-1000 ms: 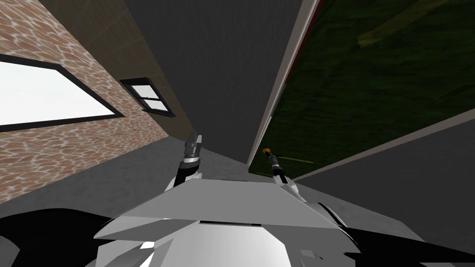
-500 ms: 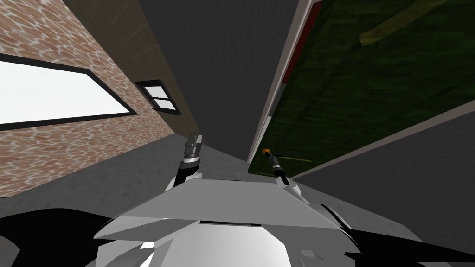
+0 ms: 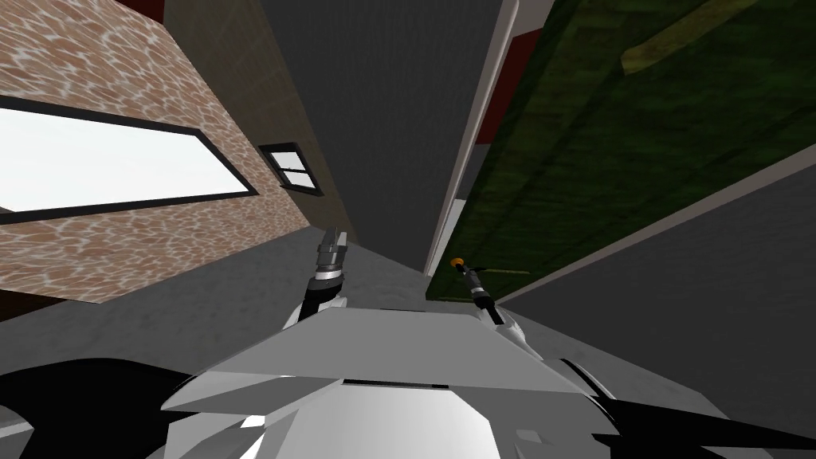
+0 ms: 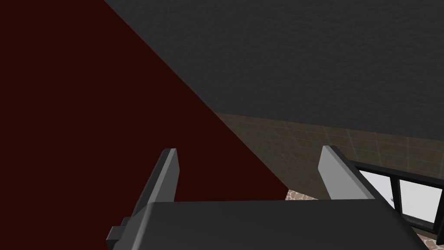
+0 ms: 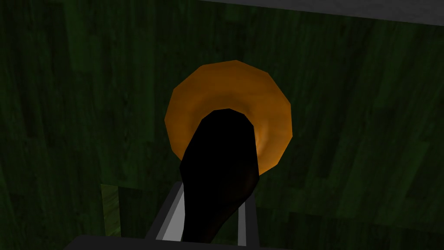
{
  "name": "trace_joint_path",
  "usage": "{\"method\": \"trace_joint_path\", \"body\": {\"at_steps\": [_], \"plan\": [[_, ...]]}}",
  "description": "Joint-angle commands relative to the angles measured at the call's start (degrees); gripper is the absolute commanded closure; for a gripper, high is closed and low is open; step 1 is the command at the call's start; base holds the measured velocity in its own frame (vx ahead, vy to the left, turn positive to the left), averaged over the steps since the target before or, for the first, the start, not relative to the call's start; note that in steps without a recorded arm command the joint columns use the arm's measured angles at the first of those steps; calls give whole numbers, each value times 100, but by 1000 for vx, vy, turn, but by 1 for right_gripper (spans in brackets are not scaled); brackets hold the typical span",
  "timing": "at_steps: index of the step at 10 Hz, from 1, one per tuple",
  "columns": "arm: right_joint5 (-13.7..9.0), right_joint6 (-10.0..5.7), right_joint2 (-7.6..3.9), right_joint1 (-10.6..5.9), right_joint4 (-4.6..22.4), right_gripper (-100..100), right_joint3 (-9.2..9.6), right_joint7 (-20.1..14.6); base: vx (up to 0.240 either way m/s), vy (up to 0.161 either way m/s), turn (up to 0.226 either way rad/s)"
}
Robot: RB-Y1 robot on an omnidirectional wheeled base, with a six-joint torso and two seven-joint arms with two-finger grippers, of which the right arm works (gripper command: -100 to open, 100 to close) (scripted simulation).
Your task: Pull the door open
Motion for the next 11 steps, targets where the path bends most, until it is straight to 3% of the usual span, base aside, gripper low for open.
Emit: {"method": "trace_joint_path", "body": {"at_steps": [1, 2, 3, 4, 11], "plan": [[39, -156, -84, 52, 6, 100, 93, -109, -206, -90, 78], [25, -68, -45, 45, -18, 100, 62, -65, -98, -40, 24], [43, -276, -134, 165, 13, 100, 142, -169, -158, -65, 176], [43, -276, -134, 165, 13, 100, 142, -169, -181, -71, 120], [78, -963, -481, 519, 98, 100, 353, -475, -176, -72, 128]]}}
